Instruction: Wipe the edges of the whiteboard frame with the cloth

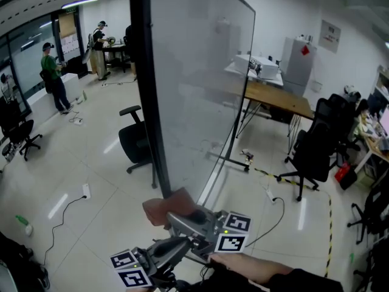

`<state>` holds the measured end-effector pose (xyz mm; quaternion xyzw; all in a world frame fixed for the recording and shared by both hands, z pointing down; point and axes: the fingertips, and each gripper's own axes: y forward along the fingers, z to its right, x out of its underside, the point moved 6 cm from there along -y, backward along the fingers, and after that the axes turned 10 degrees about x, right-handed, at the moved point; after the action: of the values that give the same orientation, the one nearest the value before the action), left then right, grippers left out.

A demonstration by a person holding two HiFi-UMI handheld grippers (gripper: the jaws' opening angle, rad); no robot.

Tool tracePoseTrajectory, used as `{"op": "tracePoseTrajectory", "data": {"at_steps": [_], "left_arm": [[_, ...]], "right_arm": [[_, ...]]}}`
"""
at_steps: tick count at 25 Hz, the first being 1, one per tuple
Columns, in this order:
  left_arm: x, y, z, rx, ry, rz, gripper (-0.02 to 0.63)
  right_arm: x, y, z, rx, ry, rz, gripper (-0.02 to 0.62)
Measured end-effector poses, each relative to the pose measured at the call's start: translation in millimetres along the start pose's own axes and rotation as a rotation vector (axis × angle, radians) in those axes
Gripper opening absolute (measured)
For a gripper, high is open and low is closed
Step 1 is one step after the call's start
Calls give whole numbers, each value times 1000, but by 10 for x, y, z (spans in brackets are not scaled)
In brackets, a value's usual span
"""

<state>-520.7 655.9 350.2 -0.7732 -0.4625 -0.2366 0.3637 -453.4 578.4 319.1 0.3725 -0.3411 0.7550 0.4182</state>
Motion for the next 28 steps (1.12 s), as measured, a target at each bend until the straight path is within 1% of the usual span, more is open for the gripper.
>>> {"op": "tracePoseTrajectory", "data": {"at_steps": [3,9,14,19,23,28], "left_arm": [[-125,37,73,14,29,-3,-3],[-458,74,240,34,96,22,-3],[-712,208,397,43,166,10,-4],[-912,334,548,62,227,0,-3],[-1046,398,628,72,261,-10,-3],[-1168,494,686,85,281,-23,-3]], "right_arm": [[-156,49,-93,-4,-69,11,87],[-397,130,-258,3,-153,28,87],[-672,214,-423,1,-265,48,87],[-931,257,-569,-22,-339,77,87],[-1094,302,-667,-34,-378,88,86],[-1250,327,-722,-53,-387,93,86]]}}
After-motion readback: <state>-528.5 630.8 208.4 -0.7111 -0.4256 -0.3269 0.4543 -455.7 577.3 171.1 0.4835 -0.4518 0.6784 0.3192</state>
